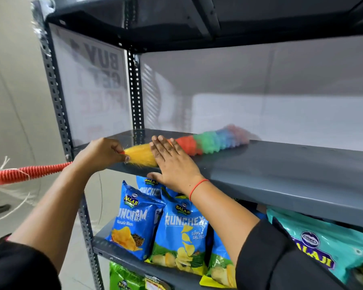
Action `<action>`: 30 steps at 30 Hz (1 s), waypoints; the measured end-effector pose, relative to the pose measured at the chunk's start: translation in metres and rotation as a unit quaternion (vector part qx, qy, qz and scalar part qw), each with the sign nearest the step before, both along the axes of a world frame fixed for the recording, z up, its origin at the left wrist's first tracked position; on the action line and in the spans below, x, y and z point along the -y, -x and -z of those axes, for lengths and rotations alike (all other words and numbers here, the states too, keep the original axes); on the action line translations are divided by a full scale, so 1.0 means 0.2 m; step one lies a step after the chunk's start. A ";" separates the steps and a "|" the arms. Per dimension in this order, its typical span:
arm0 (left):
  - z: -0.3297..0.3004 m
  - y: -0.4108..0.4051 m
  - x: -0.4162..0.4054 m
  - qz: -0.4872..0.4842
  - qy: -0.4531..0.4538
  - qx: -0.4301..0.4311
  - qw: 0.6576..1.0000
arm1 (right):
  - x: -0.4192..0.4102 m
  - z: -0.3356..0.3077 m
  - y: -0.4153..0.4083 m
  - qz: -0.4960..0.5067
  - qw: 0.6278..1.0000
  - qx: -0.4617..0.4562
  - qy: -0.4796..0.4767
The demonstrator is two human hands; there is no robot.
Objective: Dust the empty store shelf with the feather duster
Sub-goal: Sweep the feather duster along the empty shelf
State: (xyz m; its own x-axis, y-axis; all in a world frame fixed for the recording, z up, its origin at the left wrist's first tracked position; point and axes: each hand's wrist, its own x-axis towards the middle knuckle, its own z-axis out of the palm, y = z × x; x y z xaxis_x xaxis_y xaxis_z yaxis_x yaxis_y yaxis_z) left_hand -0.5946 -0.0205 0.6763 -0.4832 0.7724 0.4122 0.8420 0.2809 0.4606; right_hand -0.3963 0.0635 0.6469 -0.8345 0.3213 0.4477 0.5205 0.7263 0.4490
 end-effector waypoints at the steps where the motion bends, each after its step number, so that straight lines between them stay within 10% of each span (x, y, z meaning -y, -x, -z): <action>1: 0.00 0.00 0.02 -0.002 0.014 -0.009 1.000 | 0.00 0.00 0.03 -0.003 1.000 -0.004 0.011; 15: 0.00 0.21 0.10 0.060 0.031 -0.034 0.997 | 0.01 -0.01 0.27 -0.043 0.997 -0.049 0.048; 24: -0.02 0.38 0.02 -0.097 -0.006 -0.135 0.986 | -0.03 -0.02 0.36 -0.019 0.998 -0.037 0.054; 30: 0.00 0.50 0.06 0.017 0.027 -0.032 0.999 | -0.03 -0.03 0.48 -0.034 0.997 0.000 0.075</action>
